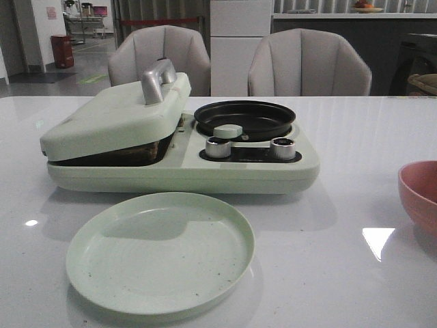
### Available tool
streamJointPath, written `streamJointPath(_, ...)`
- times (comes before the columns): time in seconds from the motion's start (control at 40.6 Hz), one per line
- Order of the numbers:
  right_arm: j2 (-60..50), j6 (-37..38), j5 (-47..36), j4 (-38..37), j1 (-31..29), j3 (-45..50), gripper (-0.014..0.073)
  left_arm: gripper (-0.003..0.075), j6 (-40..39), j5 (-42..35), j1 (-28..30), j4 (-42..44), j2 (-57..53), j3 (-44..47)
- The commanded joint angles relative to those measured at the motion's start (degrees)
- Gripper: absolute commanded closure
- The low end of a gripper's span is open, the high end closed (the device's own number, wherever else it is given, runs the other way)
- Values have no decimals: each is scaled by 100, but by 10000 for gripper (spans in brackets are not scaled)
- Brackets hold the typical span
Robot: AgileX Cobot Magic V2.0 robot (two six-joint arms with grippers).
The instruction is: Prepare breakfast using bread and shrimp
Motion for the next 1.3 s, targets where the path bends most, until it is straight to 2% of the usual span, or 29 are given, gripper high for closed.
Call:
streamJointPath(0.0,-8,-34,-334,-37,-32,-192,81,619,-52,-418,-30,7,9,-164)
streamJointPath(0.197,299,-34,-550,-37,-32,-192,256,619,-52,-418,-30,7,9,-164)
streamJointPath(0.443,367,-34,-788,-113,-32,-192,366,619,-52,-418,-30,7,9,-164)
streamJointPath(0.64,367,-34,-830,-273,-32,-192,556,619,-52,-418,-30,7,9,-164)
streamJointPath(0.812,101,-34,-965,-335,-20,-192,558,619,-52,-418,-30,7,9,-164)
streamJointPath(0.96,-490,-38,-1639,-406,210,-214,557,619,-52,-418,-30,7,9,-164)
streamJointPath(1.108,-820,-38,-1786,-616,760,-645,549,619,-52,-418,-30,7,9,-164)
streamJointPath(1.206,-799,10,-1672,-1090,1255,-1154,547,619,-52,-418,-30,7,9,-164)
streamJointPath(1.28,-692,327,-1572,-1479,1706,-1588,547,619,-52,-418,-30,7,9,-164)
